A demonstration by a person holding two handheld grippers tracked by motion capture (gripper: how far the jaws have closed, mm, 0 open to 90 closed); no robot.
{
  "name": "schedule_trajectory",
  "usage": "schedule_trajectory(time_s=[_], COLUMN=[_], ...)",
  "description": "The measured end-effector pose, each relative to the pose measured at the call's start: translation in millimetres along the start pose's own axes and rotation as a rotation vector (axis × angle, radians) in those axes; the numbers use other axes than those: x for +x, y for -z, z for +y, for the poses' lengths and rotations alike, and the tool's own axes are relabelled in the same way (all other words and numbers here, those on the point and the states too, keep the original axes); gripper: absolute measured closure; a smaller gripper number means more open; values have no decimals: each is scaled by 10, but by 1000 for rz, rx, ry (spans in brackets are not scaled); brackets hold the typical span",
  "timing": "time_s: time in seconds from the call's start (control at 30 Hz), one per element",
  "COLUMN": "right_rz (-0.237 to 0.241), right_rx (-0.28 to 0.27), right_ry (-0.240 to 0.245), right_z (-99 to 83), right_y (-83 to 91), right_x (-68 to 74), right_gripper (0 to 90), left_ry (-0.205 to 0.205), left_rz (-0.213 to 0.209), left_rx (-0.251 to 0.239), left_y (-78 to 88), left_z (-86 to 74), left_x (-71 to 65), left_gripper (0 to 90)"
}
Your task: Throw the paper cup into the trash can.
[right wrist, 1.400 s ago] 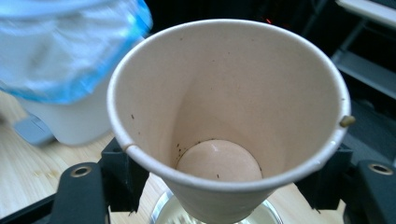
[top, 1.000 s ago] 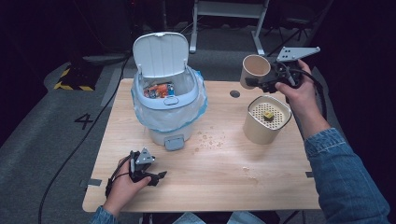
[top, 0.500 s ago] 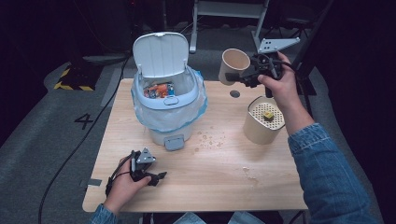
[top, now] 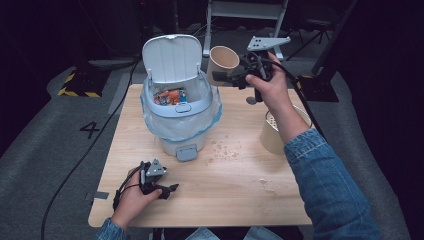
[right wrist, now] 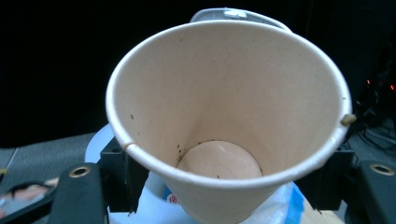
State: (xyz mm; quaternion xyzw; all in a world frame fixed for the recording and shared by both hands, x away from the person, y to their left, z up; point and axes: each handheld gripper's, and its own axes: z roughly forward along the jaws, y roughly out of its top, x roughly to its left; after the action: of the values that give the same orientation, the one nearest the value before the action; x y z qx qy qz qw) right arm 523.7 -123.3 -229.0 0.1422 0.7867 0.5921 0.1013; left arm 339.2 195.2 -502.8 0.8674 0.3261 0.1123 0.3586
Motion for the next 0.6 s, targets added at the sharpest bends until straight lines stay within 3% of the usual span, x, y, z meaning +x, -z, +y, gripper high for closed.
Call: schedule_trajectory(time_s=[0.17,0.53,0.6], right_rz=[-2,8,7], right_rx=[-27,6,35], right_ry=[-59,-45,-31], right_z=[-5,-18,-21], right_y=[-185,-521,-577], right_x=[19,99,126], right_gripper=[290,286,288], left_ry=[12,18,16], left_rz=[-4,-3,-3], left_rx=[-16,-15,-14], left_y=[0,-4,-3], left_z=[-12,-9,-7], left_x=[16,14,19], left_gripper=[221,221,221])
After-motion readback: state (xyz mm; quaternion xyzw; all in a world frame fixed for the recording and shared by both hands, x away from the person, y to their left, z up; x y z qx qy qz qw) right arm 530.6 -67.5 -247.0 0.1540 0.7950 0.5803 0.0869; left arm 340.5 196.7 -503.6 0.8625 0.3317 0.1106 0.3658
